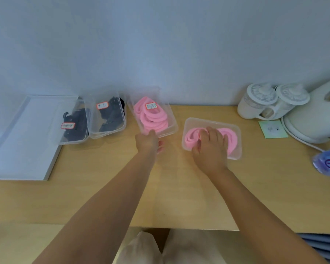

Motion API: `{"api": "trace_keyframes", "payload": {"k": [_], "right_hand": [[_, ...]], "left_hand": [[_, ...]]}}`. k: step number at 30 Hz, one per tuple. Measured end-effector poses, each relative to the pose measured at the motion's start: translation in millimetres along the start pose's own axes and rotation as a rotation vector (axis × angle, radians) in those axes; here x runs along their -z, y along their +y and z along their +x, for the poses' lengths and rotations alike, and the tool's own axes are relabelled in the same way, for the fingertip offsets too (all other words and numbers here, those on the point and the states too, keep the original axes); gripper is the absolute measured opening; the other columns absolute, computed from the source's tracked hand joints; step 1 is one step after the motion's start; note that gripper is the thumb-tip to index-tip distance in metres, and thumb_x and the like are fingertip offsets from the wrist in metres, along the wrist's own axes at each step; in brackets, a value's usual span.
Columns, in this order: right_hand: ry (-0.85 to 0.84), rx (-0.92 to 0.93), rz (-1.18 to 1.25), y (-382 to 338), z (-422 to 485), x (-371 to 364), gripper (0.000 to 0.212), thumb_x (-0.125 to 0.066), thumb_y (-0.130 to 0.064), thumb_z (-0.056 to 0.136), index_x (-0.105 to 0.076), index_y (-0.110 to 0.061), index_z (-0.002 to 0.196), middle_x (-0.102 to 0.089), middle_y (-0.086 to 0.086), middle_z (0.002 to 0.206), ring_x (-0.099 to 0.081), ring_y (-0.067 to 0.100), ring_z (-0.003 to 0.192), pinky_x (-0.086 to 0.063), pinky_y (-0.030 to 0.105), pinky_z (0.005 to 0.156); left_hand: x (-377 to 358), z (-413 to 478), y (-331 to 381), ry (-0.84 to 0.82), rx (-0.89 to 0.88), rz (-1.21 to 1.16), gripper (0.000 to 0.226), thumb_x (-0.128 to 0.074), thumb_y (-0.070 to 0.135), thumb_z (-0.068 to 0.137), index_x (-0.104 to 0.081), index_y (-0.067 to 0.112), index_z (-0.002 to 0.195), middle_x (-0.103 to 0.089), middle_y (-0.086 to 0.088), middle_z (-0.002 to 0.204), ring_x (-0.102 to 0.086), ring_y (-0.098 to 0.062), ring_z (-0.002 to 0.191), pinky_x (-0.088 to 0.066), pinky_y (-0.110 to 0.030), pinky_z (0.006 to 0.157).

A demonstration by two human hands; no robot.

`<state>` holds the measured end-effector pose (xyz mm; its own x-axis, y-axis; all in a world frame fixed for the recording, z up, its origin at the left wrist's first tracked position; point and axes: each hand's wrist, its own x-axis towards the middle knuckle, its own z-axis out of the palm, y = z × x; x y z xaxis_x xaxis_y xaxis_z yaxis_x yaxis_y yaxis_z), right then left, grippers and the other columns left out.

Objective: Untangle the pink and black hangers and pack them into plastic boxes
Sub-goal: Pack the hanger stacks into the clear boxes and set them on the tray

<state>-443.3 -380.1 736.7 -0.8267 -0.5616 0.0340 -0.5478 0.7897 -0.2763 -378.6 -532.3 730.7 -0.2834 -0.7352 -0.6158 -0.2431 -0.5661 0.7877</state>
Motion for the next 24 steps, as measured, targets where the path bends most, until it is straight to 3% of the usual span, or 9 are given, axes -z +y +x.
{"api": "trace_keyframes", "payload": {"k": [2, 4, 8, 11, 15, 19, 24], "right_hand": [[0.027, 0.062, 0.028, -13.0, 0.0, -1.1, 0.048, -0.035, -0.022, 0.074, -0.061, 0.001, 0.108, -0.059, 0.020, 0.117, -0.055, 0.036, 0.110, -0.036, 0.054, 0.100], [0.044, 0.129, 0.073, -23.9, 2.9, -1.7, 0.050, -0.033, -0.024, 0.069, -0.064, 0.003, 0.098, -0.065, 0.020, 0.102, -0.062, 0.037, 0.096, -0.046, 0.052, 0.091], [0.028, 0.195, 0.120, -42.5, 8.7, 0.5, 0.045, -0.035, -0.022, 0.068, -0.065, 0.002, 0.093, -0.065, 0.018, 0.095, -0.063, 0.035, 0.090, -0.046, 0.038, 0.089], [0.024, 0.226, 0.148, -50.9, 6.4, 3.9, 0.034, -0.042, -0.016, 0.069, -0.064, 0.001, 0.089, -0.065, 0.017, 0.094, -0.063, 0.035, 0.088, -0.050, 0.040, 0.085], [-0.038, 0.279, 0.173, -53.8, -2.8, -5.8, 0.037, -0.042, -0.016, 0.072, -0.064, 0.002, 0.095, -0.064, 0.020, 0.101, -0.061, 0.036, 0.094, -0.044, 0.036, 0.088], [-0.150, 0.243, 0.241, -64.0, -7.9, -7.8, 0.043, -0.043, -0.013, 0.080, -0.056, 0.006, 0.117, -0.052, 0.026, 0.125, -0.047, 0.040, 0.120, -0.033, 0.041, 0.105], [-0.171, 0.278, 0.239, -79.1, -3.7, -6.7, 0.050, -0.047, -0.014, 0.091, -0.037, -0.003, 0.139, -0.026, 0.017, 0.150, -0.021, 0.029, 0.140, -0.013, 0.035, 0.115]], "left_hand": [[-2.8, 5.7, 1.2, 0.031, 0.009, -0.013, 0.034, -0.049, 0.011, 0.094, -0.043, -0.002, 0.125, -0.056, -0.014, 0.098, -0.057, -0.017, 0.057, -0.048, -0.026, 0.040], [-4.4, 9.6, 2.5, 0.051, 0.024, -0.056, 0.034, -0.051, 0.006, 0.092, -0.044, -0.003, 0.124, -0.057, -0.016, 0.100, -0.056, -0.017, 0.056, -0.048, -0.028, 0.041], [0.8, 12.1, 3.5, 0.041, 0.056, -0.083, 0.035, -0.049, -0.001, 0.089, -0.048, -0.003, 0.123, -0.058, -0.016, 0.098, -0.056, -0.018, 0.058, -0.045, -0.023, 0.035], [12.2, 1.5, 1.9, 0.006, 0.054, -0.076, 0.025, -0.048, -0.001, 0.090, -0.046, -0.001, 0.115, -0.058, -0.015, 0.096, -0.056, -0.018, 0.061, -0.047, -0.021, 0.035], [41.1, -19.4, -10.9, -0.043, 0.043, 0.002, 0.016, -0.052, 0.003, 0.091, -0.039, 0.010, 0.097, -0.054, -0.006, 0.081, -0.054, -0.014, 0.061, -0.050, -0.025, 0.046], [77.9, -30.2, -17.9, -0.032, -0.045, 0.138, 0.017, -0.054, 0.002, 0.087, -0.041, 0.013, 0.086, -0.052, -0.007, 0.069, -0.047, -0.014, 0.050, -0.033, -0.018, 0.040], [127.8, -28.9, -16.5, -0.051, -0.113, 0.265, 0.015, -0.053, -0.004, 0.081, -0.049, 0.011, 0.079, -0.050, -0.007, 0.063, -0.043, -0.015, 0.048, -0.029, -0.015, 0.035]]}}
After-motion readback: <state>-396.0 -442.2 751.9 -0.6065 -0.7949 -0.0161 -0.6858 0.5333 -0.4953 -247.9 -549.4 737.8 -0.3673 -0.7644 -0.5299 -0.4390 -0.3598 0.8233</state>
